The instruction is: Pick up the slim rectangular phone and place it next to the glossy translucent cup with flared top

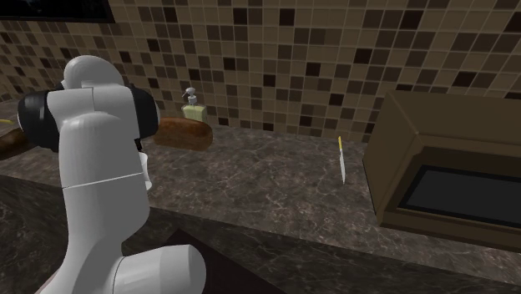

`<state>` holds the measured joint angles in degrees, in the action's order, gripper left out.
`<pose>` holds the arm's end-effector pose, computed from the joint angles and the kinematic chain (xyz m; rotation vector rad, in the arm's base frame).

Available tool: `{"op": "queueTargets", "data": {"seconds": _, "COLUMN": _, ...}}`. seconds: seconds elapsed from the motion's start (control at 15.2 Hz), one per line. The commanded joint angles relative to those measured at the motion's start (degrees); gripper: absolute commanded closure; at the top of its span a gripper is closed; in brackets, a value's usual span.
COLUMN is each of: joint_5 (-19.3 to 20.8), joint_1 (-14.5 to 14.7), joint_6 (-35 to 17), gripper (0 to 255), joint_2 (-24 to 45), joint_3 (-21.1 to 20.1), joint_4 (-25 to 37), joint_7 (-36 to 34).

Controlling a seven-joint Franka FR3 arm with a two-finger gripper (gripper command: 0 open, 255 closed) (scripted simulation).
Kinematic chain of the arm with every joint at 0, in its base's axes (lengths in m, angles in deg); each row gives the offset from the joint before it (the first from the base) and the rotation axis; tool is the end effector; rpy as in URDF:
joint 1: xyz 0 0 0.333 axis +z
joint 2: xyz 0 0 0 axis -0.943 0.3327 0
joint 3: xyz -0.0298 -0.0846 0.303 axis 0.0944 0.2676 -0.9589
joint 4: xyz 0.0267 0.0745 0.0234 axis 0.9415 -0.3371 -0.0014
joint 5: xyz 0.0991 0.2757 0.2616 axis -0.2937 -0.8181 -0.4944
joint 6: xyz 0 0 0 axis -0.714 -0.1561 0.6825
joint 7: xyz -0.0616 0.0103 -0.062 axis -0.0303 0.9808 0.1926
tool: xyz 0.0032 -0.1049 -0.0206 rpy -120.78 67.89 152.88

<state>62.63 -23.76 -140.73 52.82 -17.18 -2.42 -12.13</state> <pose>0.3671 0.6194 0.3507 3.0387 0.7609 -0.0077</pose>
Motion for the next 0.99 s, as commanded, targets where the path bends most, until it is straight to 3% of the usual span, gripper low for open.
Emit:
{"op": "queueTargets", "data": {"seconds": 0.0, "joint_5": 0.0, "joint_1": 0.0, "joint_6": 0.0, "gripper": 0, "joint_2": 0.0, "joint_3": 0.0, "joint_4": -0.01, "joint_7": 0.0}}
{"op": "queueTargets", "data": {"seconds": 0.13, "joint_5": 0.0, "joint_1": 0.0, "joint_6": 0.0, "gripper": 0, "joint_2": 0.01, "joint_3": 0.0, "joint_4": 0.0, "joint_7": 0.0}}
{"op": "queueTargets", "data": {"seconds": 0.4, "joint_5": -0.66, "joint_1": 0.18, "joint_6": 6.21, "gripper": 0, "joint_2": -1.77, "joint_3": -0.4, "joint_4": 4.52, "joint_7": 0.51}}
{"op": "queueTargets", "data": {"seconds": 0.92, "joint_5": -0.66, "joint_1": 0.18, "joint_6": 6.21, "gripper": 0, "joint_2": -1.77, "joint_3": -0.4, "joint_4": 4.52, "joint_7": 0.51}}
